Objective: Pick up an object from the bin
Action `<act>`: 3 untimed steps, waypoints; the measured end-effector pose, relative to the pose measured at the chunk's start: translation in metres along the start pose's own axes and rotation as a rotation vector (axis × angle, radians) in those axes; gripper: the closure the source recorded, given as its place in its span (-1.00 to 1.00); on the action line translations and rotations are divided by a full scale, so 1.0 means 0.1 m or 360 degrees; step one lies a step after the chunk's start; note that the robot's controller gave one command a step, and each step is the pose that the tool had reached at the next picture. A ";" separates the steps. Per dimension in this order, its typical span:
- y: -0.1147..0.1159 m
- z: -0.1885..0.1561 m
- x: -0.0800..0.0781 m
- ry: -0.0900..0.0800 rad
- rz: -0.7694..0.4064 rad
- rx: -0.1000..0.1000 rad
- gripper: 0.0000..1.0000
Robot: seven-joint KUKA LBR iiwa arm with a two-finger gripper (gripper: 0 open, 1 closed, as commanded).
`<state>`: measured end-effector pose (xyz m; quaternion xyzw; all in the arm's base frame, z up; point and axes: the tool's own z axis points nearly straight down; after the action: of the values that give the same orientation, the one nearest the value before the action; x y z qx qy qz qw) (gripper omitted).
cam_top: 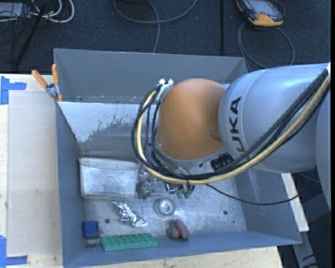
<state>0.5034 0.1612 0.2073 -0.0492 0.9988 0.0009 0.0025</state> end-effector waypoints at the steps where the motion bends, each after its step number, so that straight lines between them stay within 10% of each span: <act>1: 0.00 0.03 0.01 0.0009 0.0000 0.0003 -1.00; 2: -0.20 1.01 0.20 0.0024 -0.0165 0.0004 -1.00; 3: 0.10 1.34 0.05 0.0001 -0.0282 0.0004 -1.00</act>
Offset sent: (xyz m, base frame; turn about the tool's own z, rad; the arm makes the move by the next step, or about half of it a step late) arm 0.0000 0.0000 0.0000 0.0000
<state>0.4984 0.1713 0.0729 -0.1376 0.9905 -0.0005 0.0023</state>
